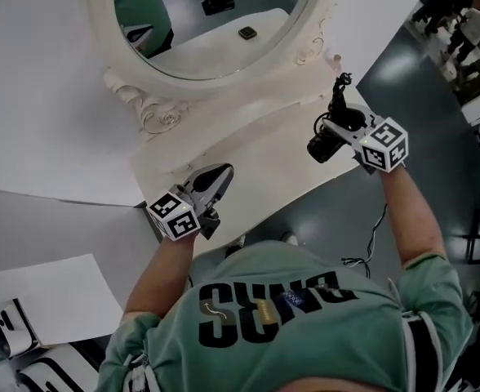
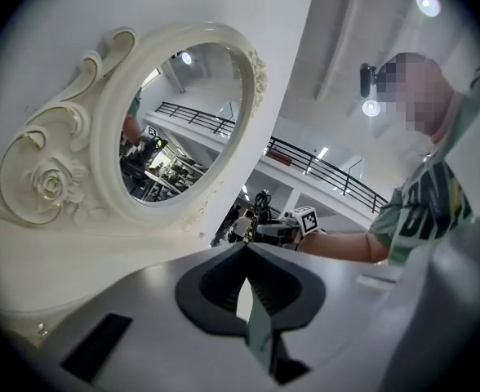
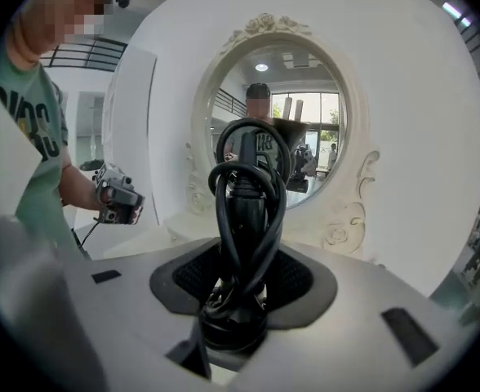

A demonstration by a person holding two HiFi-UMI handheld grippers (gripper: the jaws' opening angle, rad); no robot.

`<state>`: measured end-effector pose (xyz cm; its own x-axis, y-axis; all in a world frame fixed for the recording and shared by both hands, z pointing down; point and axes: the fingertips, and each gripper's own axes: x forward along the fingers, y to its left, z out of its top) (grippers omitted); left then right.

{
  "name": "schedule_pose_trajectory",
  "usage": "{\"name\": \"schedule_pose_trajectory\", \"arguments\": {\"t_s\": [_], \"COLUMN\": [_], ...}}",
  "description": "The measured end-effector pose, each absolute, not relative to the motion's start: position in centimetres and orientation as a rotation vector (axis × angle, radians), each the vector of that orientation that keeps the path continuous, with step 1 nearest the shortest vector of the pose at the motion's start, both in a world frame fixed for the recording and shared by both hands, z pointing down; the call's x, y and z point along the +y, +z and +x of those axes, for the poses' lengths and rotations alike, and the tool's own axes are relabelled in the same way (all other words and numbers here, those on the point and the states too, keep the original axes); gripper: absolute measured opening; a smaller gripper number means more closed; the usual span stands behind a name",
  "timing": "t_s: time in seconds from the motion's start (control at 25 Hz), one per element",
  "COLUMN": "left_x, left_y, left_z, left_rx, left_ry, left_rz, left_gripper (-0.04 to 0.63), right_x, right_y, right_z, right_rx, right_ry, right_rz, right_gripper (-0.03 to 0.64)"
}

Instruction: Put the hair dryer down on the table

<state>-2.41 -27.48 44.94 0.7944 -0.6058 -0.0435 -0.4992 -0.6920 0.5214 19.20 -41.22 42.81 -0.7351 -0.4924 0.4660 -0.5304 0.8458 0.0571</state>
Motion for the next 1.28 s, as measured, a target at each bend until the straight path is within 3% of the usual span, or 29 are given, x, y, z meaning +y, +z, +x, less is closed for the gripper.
{"name": "schedule_pose_trajectory", "arguments": {"t_s": [0.48,0.8,1.28], "left_x": [-28.0,-28.4,-28.4], "left_y": [49.1,49.9,51.7], "left_z": [-7.6,-8.6,-9.6], "left_rx": [-0.876,-0.863,-0.851], "left_ry": [-0.311,-0.343,-0.392], "left_rz": [2.389,2.357,2.312], "left_gripper": [0.011,0.011,0.011], "right_x": [-51.5,-49.3,-48.2], "right_y": [49.0,51.0,56.3], "right_z": [11.6,5.6,1.4], "right_rx": [-2.582,-2.382,-1.723], "right_ry": [0.525,-0.076,-0.692], "right_rz": [0.972,0.478,-0.237], "right_gripper": [0.156,0.156,0.156]}}
